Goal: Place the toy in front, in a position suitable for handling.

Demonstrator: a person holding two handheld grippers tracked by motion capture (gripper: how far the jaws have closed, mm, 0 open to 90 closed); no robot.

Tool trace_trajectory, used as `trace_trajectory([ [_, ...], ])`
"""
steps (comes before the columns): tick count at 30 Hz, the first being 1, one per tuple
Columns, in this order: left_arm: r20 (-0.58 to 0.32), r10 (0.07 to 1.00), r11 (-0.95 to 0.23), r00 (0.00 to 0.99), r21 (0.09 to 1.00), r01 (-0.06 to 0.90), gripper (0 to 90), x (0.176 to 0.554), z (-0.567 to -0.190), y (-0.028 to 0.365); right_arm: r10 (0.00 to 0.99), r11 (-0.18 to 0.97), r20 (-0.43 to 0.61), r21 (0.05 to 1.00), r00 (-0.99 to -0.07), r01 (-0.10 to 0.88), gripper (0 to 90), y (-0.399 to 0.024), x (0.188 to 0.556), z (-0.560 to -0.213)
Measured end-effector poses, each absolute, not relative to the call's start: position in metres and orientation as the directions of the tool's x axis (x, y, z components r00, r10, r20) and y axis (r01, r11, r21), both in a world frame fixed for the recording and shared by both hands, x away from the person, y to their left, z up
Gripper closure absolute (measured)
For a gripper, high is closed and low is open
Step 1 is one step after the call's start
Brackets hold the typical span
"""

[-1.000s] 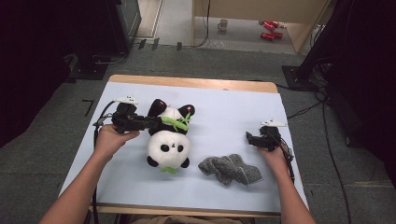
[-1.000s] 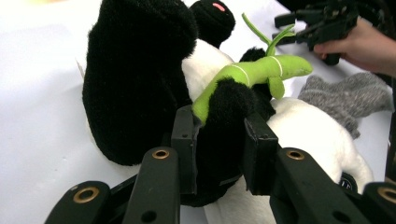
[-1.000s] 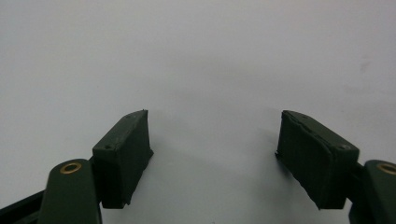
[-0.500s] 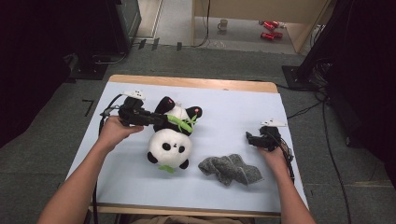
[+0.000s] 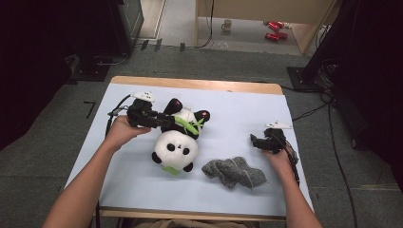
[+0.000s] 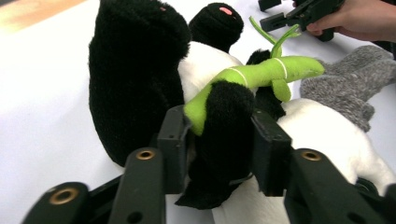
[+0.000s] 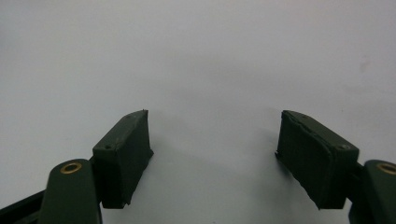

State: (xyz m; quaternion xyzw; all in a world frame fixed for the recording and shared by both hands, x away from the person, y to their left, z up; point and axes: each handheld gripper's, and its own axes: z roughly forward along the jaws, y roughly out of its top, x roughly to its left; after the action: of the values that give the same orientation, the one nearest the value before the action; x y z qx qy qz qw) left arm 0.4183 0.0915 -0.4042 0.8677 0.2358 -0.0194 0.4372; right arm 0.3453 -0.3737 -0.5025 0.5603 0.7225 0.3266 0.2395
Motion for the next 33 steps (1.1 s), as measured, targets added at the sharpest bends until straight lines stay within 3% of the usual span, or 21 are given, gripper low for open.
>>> trace_trajectory([
  [11,-0.230,0.493,-0.356,0.839,0.826,0.437,42.7,0.402,-0.398,0.110,0.961,0.169,0.023,0.739,-0.275,0.652,31.3,-0.370,0.347,-0.494],
  [19,-0.222,0.533,-0.335,0.816,0.831,0.445,39.7,0.383,-0.394,0.122,0.950,0.159,0.043,0.786,-0.308,0.598,37.6,-0.368,0.343,-0.480],
  [26,-0.192,0.566,-0.363,0.802,0.815,0.452,38.4,0.360,-0.400,0.125,0.918,0.163,0.111,0.769,-0.380,0.618,37.6,-0.359,0.351,-0.460],
  [33,-0.201,0.575,-0.350,0.793,0.816,0.460,38.0,0.340,-0.400,0.125,0.909,0.170,0.107,0.787,-0.403,0.593,39.3,-0.353,0.350,-0.446],
])
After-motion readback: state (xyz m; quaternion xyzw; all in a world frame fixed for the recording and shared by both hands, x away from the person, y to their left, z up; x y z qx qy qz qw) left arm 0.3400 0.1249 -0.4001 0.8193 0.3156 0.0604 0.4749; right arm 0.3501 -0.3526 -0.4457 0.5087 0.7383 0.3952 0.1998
